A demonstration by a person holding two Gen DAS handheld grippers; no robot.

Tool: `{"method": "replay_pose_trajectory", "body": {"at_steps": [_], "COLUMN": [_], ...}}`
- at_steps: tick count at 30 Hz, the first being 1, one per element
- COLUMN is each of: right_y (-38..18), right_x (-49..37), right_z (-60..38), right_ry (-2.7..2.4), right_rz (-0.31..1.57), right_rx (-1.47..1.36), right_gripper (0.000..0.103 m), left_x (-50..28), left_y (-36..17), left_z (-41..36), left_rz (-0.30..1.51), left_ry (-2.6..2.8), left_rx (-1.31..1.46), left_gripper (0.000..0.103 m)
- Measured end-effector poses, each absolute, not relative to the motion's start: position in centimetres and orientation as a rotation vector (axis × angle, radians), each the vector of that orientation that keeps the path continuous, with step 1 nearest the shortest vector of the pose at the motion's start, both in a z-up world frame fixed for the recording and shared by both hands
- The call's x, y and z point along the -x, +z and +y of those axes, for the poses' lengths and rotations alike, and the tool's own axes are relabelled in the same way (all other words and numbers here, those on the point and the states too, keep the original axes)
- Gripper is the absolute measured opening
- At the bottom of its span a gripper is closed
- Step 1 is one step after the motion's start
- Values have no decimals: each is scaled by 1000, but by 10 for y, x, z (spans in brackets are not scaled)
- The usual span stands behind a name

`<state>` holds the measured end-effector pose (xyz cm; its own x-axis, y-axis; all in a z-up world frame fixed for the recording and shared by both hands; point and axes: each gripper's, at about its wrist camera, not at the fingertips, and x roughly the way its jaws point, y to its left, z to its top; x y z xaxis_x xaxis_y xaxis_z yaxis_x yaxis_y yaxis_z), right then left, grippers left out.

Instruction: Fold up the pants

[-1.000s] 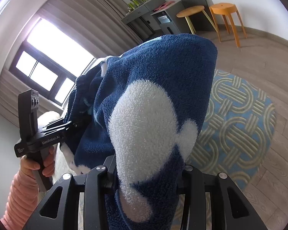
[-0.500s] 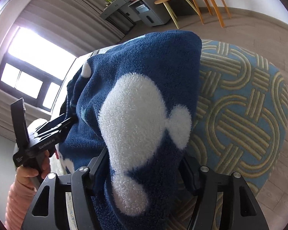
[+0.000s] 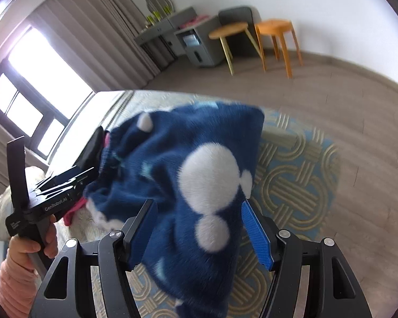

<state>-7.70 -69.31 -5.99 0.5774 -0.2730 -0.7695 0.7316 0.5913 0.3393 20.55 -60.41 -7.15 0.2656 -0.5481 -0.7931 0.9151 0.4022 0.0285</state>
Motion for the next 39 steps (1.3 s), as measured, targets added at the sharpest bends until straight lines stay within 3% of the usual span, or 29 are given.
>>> {"method": "replay_pose_trajectory", "body": {"at_steps": [12, 14, 18, 27, 39], "right_y": [25, 35, 49, 66, 62], "right_x": [79, 80, 84, 98, 134], "right_z": [-567, -542, -498, -405, -365], "right_ry": [-641, -652, -655, -690, -750], "right_rz": [629, 615, 607, 628, 618], "right_rx": [-499, -471, -437, -301, -293], "right_gripper": [67, 67, 67, 68, 71], "left_x": [-148, -140, -123, -93, -48], "left_y": [6, 15, 30, 36, 20], "left_z": [-477, -450, -399, -317, -286], "left_rz": [679, 659, 603, 570, 550], "left_ry": [-1084, -1084, -1048, -1015, -1034], "left_rx": [-420, -402, -386, -313, -327], "left_gripper": [77, 83, 85, 89, 89]}}
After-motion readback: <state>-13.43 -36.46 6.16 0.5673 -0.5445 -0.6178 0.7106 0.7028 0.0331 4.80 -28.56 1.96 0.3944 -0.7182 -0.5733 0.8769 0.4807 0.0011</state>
